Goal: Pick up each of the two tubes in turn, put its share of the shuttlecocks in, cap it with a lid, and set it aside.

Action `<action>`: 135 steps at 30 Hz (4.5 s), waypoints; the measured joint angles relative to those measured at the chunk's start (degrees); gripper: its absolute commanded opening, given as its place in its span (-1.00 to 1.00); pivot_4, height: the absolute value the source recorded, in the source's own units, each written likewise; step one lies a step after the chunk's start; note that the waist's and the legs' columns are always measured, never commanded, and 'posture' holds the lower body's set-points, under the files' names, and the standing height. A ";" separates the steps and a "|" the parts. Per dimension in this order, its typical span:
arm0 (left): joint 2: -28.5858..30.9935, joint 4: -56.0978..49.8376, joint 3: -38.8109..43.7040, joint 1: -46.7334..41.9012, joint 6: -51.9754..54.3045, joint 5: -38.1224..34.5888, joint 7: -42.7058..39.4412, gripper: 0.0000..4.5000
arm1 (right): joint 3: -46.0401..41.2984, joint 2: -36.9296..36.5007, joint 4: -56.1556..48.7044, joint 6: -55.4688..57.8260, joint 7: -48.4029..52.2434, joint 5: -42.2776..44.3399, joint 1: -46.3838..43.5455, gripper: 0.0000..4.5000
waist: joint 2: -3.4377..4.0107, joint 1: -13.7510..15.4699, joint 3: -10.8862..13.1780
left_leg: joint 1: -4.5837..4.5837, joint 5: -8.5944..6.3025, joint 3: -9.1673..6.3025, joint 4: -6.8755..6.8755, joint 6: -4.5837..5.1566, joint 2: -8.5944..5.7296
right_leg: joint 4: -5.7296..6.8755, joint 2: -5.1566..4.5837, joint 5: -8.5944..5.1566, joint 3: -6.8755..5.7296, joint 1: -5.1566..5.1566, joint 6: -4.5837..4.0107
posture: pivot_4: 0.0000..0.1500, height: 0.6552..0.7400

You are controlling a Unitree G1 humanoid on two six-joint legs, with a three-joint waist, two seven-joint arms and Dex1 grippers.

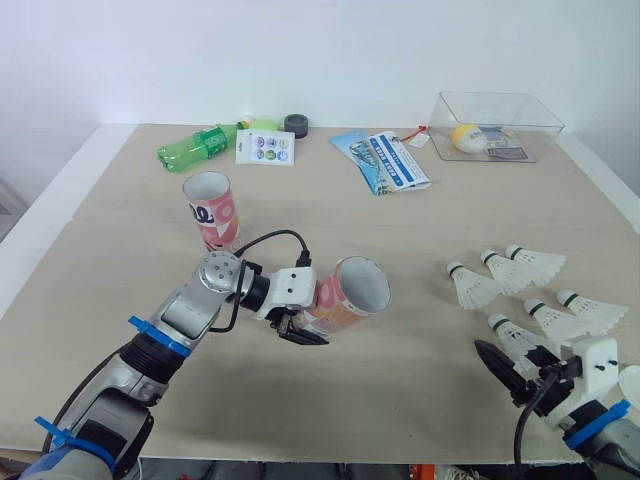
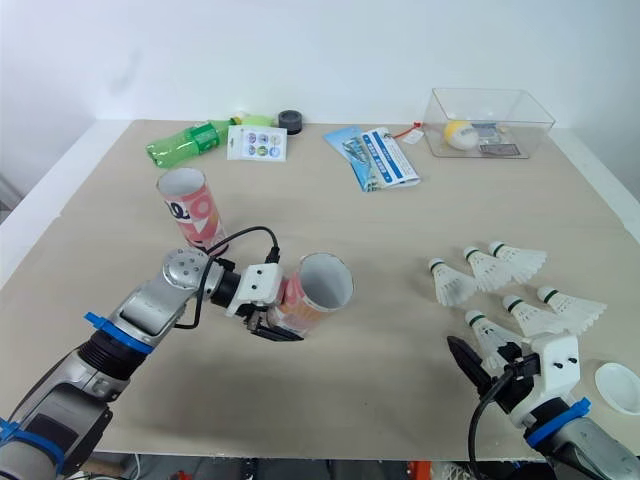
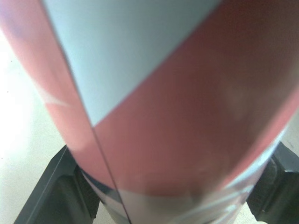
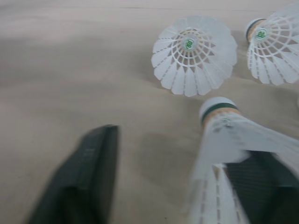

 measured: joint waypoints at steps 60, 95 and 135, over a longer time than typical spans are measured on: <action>-4.19 5.36 1.73 -5.38 8.67 2.48 5.51 0.49 | 35.59 -24.30 22.65 -35.39 44.55 -17.35 -68.10 -0.37 | -0.11 -0.12 0.26 | -0.04 0.15 0.04 0.04 0.28 -0.03 | -0.02 0.07 0.43 0.13 -0.03 0.41 | 1.00 1.00; -5.32 7.39 0.95 -5.59 6.78 2.92 6.05 0.49 | 5.06 -7.16 1.04 13.35 -0.55 0.18 -18.54 0.94 | 0.14 -0.12 0.21 | -0.05 0.44 0.04 0.24 0.64 -0.08 | 0.01 0.04 0.69 0.14 -0.01 0.16 | 1.00 1.00; -5.15 8.47 0.87 -5.76 4.19 3.65 7.17 0.49 | 17.46 -17.45 12.26 -5.97 9.34 -14.49 -42.32 -0.98 | 0.29 -0.33 0.28 | -0.06 0.44 0.13 0.14 0.65 -0.12 | -0.02 0.05 0.67 0.27 -0.07 0.30 | 1.00 1.00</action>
